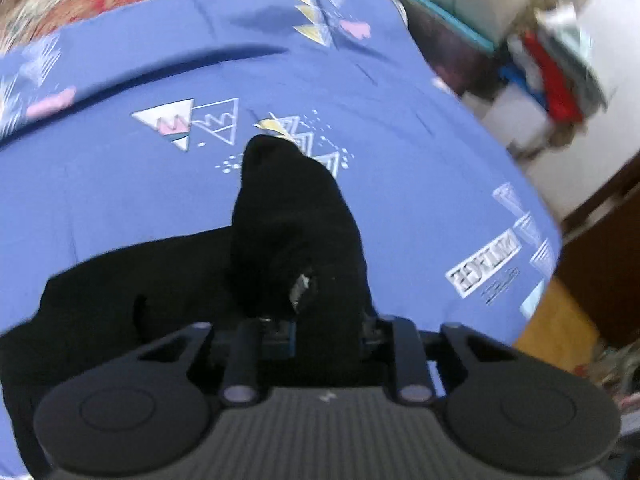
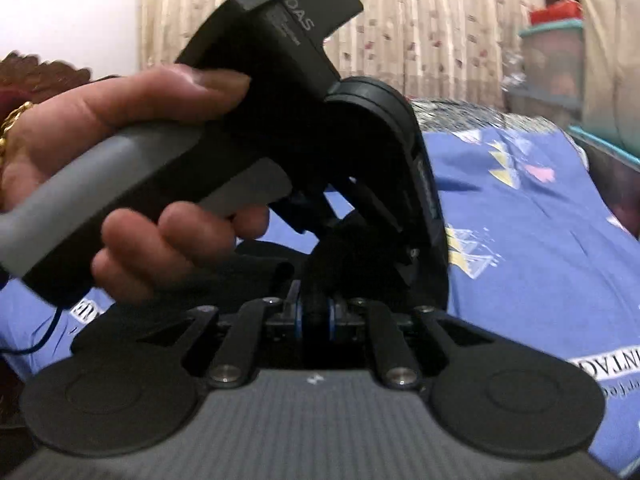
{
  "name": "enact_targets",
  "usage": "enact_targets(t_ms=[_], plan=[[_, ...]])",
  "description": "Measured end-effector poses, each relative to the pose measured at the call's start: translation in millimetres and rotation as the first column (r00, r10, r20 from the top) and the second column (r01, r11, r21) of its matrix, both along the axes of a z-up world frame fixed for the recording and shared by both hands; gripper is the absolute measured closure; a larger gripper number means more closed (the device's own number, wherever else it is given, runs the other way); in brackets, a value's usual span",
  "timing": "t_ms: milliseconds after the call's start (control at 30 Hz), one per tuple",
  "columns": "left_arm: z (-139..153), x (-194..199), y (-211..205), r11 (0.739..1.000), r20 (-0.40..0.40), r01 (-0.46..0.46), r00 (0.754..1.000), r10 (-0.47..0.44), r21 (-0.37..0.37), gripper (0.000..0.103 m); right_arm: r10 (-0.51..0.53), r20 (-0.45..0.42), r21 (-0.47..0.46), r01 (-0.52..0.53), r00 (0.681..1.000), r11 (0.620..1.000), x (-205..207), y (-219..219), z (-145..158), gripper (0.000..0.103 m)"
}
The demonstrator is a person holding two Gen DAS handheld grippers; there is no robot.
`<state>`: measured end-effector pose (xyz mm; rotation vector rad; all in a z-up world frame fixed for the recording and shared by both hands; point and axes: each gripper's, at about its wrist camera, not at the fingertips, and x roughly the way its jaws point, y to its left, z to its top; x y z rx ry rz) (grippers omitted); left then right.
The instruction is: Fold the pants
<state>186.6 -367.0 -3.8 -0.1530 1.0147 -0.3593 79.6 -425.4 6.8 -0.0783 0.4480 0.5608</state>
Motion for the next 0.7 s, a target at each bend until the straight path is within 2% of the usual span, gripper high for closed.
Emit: enact_targets(t_ms=[67,100,133,200,267,300,333,400,467,567,700], plan=[[6.2,-5.2,28.4,0.998,0.008,-0.033,0.999,0.033,-0.053,0.085,0.050,-0.008,0.052,-0.049,0.999,0.997,-2.6,-3.0,-0.1,0.064],[8.6,-8.6,38.4,0.997,0.016,-0.041,0.999,0.042,-0.063,0.085,0.068,-0.009,0.071,-0.067,0.998,0.995,-4.2,-4.4,-0.2,0.045],[10.6,-11.9,49.3,0.996,0.021,-0.052,0.998,0.054,-0.071,0.085,0.071,0.001,0.074,-0.070,0.998,0.995,-7.1,-4.7,-0.6,0.033],[12.3,-20.1,72.1,0.992,0.016,-0.080,0.997,0.082,-0.102,0.085,0.062,0.044,0.041,-0.064,0.997,0.997,-13.1,-3.0,-3.2,0.030],[14.8,-27.4,94.5,0.984,0.009,-0.108,0.994,0.111,-0.144,0.085,0.074,0.052,-0.008,-0.073,0.996,0.997,-15.6,1.9,-8.8,0.031],[15.3,-31.7,105.3,0.978,0.007,-0.123,0.992,0.126,-0.167,0.085,0.085,0.042,-0.030,-0.084,0.996,0.996,-15.2,4.9,-12.6,0.036],[16.4,-36.1,114.3,0.974,0.008,-0.133,0.991,0.137,-0.186,0.085,0.097,0.022,-0.049,-0.096,0.995,0.994,-13.3,8.4,-17.4,0.060],[19.0,-46.3,130.8,0.967,0.020,-0.151,0.987,0.158,-0.208,0.085,0.117,-0.030,-0.072,-0.119,0.993,0.990,-7.9,16.4,-21.1,0.093],[23.8,-57.2,146.5,0.960,0.040,-0.166,0.983,0.179,-0.224,0.085,0.148,-0.049,-0.034,-0.149,0.988,0.988,-10.7,20.7,-15.1,0.093],[29.6,-70.7,174.7,0.948,0.064,-0.199,0.973,0.221,-0.248,0.085,0.214,0.001,-0.042,-0.214,0.977,0.976,-21.4,32.4,-2.0,0.093],[13.2,-81.8,215.5,0.919,0.016,-0.306,0.947,0.320,-0.250,0.084,0.333,-0.031,-0.045,-0.334,0.942,0.941,-27.6,54.2,-0.5,0.091]])
